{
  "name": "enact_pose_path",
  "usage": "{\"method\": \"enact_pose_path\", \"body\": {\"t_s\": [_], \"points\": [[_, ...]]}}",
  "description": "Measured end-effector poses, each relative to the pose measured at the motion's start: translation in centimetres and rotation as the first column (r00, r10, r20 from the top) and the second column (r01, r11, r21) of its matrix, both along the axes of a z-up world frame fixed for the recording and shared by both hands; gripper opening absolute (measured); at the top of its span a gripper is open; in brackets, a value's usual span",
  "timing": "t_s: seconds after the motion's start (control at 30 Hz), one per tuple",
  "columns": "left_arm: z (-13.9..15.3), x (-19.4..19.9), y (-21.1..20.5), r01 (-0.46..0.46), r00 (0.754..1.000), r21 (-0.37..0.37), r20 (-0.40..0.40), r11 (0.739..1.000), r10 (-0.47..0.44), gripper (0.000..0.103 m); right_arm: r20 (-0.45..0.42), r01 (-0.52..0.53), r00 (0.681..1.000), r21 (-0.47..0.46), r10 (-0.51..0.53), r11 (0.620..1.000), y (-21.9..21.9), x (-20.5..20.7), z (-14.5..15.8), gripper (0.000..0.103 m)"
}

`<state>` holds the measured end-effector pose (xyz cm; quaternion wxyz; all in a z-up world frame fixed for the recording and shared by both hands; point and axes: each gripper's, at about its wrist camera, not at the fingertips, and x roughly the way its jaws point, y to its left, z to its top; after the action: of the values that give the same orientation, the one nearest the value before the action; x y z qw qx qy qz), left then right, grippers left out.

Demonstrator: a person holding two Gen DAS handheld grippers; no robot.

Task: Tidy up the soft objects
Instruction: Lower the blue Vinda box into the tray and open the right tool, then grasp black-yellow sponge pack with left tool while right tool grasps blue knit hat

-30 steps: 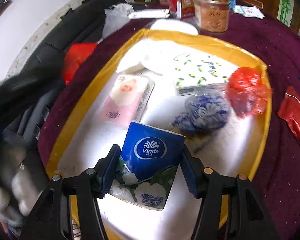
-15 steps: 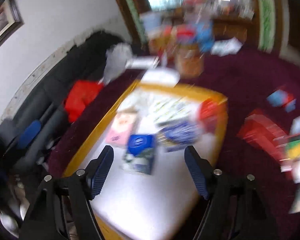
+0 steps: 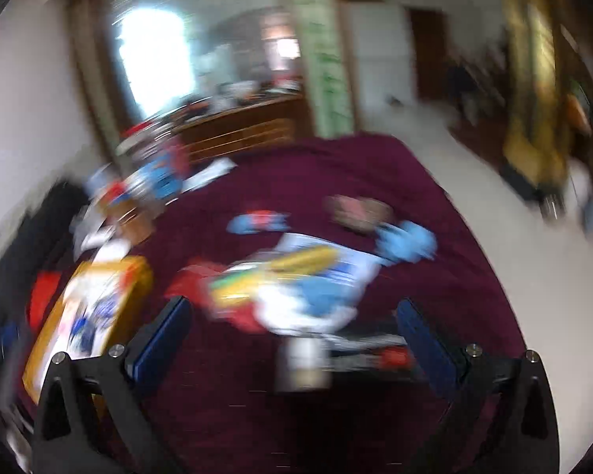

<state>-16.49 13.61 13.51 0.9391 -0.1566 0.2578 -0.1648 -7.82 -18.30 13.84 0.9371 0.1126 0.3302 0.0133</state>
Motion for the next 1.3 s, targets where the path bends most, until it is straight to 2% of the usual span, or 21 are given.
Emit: {"method": "enact_pose_path", "body": {"t_s": [0.1,0.17,0.23,0.33,0.43,0.5,0.53,0.6,0.67,0.73,0.77,0.83,0.9,0.93,1.03,1.1,1.2,1.3], "points": [[-1.3,2.0,-2.2,0.033,0.995,0.0,-0.097,0.999,-0.032,0.103,-0.09,0.125,0.989,0.131,-0.114,0.984,-7.1,0.6,-3.2,0.097],[-1.8,2.3,-3.3,0.049,0.989,0.003,-0.143,0.999,-0.048,0.103,-0.159,0.145,0.981,0.208,-0.113,0.967,-9.8,2.0,-5.3,0.095],[-2.1,2.4,-4.3,0.059,0.985,0.031,-0.165,0.998,-0.053,0.102,-0.184,0.145,0.978,0.257,-0.099,0.955,-10.7,3.4,-6.7,0.092],[-2.4,2.3,-5.0,0.066,0.984,0.08,-0.169,0.995,-0.051,0.102,-0.197,0.068,0.98,0.253,-0.018,0.965,-9.6,5.8,-7.8,0.092],[-2.9,2.1,-5.3,0.065,0.982,0.095,-0.182,0.993,-0.046,0.102,-0.22,0.078,0.975,0.238,-0.024,0.968,-8.8,7.5,-9.2,0.092],[-3.2,1.9,-5.5,0.059,0.981,0.107,-0.191,0.992,-0.038,0.103,-0.247,0.089,0.969,0.247,-0.026,0.965,-8.8,7.8,-10.2,0.092],[-3.3,2.2,-5.7,0.059,0.98,0.116,-0.197,0.992,-0.035,0.103,-0.256,0.075,0.967,0.28,-0.001,0.957,-8.9,7.7,-10.8,0.092],[-3.3,2.6,-6.0,0.062,0.977,0.128,-0.211,0.99,-0.034,0.103,-0.244,0.052,0.97,0.277,0.018,0.959,-8.8,7.3,-10.5,0.092],[-2.9,3.3,-6.1,0.061,0.977,0.13,-0.212,0.99,-0.032,0.103,-0.238,0.012,0.969,0.326,0.07,0.945,-8.5,7.3,-10.9,0.092],[-2.1,4.4,-6.4,0.065,0.978,0.134,-0.207,0.989,-0.036,0.102,-0.24,-0.032,0.965,0.302,0.108,0.953,-7.4,7.2,-10.8,0.092],[-1.6,5.3,-6.7,0.073,0.976,0.136,-0.212,0.988,-0.043,0.102,-0.236,-0.059,0.961,0.324,0.141,0.944,-7.0,7.2,-10.7,0.092],[-0.6,7.2,-7.4,0.098,0.975,0.128,-0.213,0.987,-0.069,0.102,-0.222,-0.152,0.939,0.42,0.264,0.895,-5.9,6.9,-11.0,0.092],[0.3,9.1,-8.8,0.106,0.981,0.165,-0.181,0.981,-0.075,0.102,-0.194,-0.223,0.916,0.483,0.352,0.847,-5.2,6.6,-11.0,0.092],[0.5,9.9,-9.5,0.111,0.982,0.187,-0.17,0.976,-0.079,0.102,-0.159,-0.244,0.916,0.507,0.368,0.827,-5.3,6.4,-10.6,0.092],[-0.1,13.5,-12.8,0.151,0.978,0.24,-0.177,0.959,-0.109,0.102,-0.096,-0.179,0.959,0.53,0.268,0.829,-7.7,6.0,-9.7,0.092],[-1.4,16.3,-15.5,0.206,0.964,0.254,-0.216,0.945,-0.152,0.102,-0.106,-0.091,0.978,0.557,0.179,0.826,-9.6,5.9,-10.1,0.092],[-2.9,19.4,-18.6,0.261,0.947,0.271,-0.257,0.926,-0.192,0.102,-0.11,-0.014,0.989,0.578,0.095,0.816,-11.5,5.5,-10.3,0.092],[-3.9,21.8,-21.1,0.322,0.93,0.286,-0.272,0.903,-0.246,0.102,-0.092,0.009,0.994,0.591,0.056,0.807,-12.1,5.0,-10.1,0.092]]}}
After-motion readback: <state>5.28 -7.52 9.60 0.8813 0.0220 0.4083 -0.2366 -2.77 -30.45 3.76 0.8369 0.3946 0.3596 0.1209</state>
